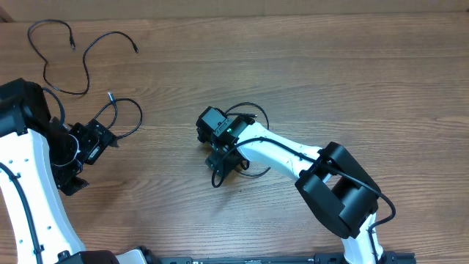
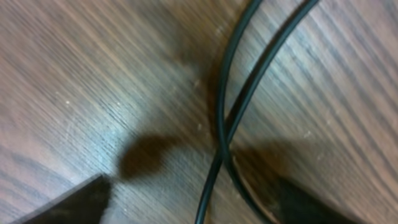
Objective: Untangle cables
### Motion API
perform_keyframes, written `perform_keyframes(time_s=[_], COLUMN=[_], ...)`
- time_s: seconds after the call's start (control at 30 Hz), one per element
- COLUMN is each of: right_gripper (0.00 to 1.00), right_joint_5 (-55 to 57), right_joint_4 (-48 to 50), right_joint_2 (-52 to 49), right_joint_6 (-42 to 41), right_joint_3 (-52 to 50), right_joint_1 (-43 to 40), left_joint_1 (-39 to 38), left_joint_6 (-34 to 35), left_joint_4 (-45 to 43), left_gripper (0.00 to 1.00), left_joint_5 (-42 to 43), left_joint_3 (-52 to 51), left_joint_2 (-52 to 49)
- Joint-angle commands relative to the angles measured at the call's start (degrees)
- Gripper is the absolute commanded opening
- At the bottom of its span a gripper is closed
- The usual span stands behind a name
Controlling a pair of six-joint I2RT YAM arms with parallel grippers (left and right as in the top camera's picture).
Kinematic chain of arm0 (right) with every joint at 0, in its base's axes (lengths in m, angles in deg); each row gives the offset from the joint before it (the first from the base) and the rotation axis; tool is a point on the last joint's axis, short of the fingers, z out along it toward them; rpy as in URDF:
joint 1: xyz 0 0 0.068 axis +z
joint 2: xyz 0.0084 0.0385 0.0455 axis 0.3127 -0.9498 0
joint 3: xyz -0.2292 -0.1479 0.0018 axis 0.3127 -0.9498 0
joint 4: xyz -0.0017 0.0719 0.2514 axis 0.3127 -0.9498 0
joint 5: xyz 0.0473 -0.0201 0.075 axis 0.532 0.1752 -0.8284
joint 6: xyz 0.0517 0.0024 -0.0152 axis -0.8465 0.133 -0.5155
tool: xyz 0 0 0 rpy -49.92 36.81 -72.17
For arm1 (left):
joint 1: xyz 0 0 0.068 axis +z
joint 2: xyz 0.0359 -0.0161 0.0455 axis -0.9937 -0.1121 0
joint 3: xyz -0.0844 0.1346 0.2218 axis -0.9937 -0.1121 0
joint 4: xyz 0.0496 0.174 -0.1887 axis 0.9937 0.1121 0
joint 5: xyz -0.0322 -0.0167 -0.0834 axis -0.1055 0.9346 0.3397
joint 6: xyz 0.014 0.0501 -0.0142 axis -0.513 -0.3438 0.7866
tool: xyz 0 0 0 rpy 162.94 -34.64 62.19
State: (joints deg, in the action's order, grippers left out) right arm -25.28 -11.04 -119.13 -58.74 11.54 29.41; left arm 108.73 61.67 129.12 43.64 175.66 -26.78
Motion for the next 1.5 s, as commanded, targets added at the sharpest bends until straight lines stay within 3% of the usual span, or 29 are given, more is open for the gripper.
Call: perform_keyframes(time_s=[0.0,0.37,0.6,0.8,0.9,1.0,1.03,1.23,1.33,1.47], right_gripper=[1.00,1.00,1.00,1.00,1.00,1.00,1.00,1.00,1.00,1.00], right_joint_5=[-0.24,2.69,2.69,2.60,-0.81,-6.14,-7.98,-9.60,-9.55,-9.40], right_joint_4=[-2.97,-23.10,-32.00,-36.52,-37.62,-37.57,-37.51,-37.33,-36.85,-36.68], right_joint_2=[-0.37,3.93,6.27,6.25,6.25,6.25,6.25,6.25,6.25,6.25], right_joint_6=[-6.47,-15.45,-15.43,-15.45,-15.47,-15.45,-15.45,-15.41,-15.41,-15.41], right_joint_3=[4.74,29.05,33.64,33.59,33.57,33.55,33.55,33.55,33.55,33.55], right_joint_1=[-0.26,-10.75,-28.48,-45.86,-54.49,-60.11,-62.27,-67.43,-68.37,-68.43], left_joint_1=[0.31,0.31,0.31,-1.25,-7.30,-15.08,-19.74,-36.11,-42.45,-47.17], left_joint_6=[-1.25,-0.57,-0.50,-6.45,-12.11,-12.59,-10.84,4.26,8.50,13.86], left_joint_4=[0.07,-0.13,-0.48,-2.27,-5.33,-8.46,-10.38,-17.11,-20.33,-22.25], left_gripper=[1.00,1.00,1.00,1.00,1.00,0.96,0.92,0.89,0.84,0.83], left_joint_5=[-0.74,0.17,6.29,20.70,22.32,20.11,17.62,4.98,1.31,-2.47], left_joint_3=[-0.35,-0.35,-0.35,-0.37,-0.39,-1.20,-1.99,-6.56,-8.46,-8.79], left_joint_2=[-0.20,-0.20,-0.20,-0.20,-0.20,-0.20,-0.35,-2.69,-5.53,-10.54])
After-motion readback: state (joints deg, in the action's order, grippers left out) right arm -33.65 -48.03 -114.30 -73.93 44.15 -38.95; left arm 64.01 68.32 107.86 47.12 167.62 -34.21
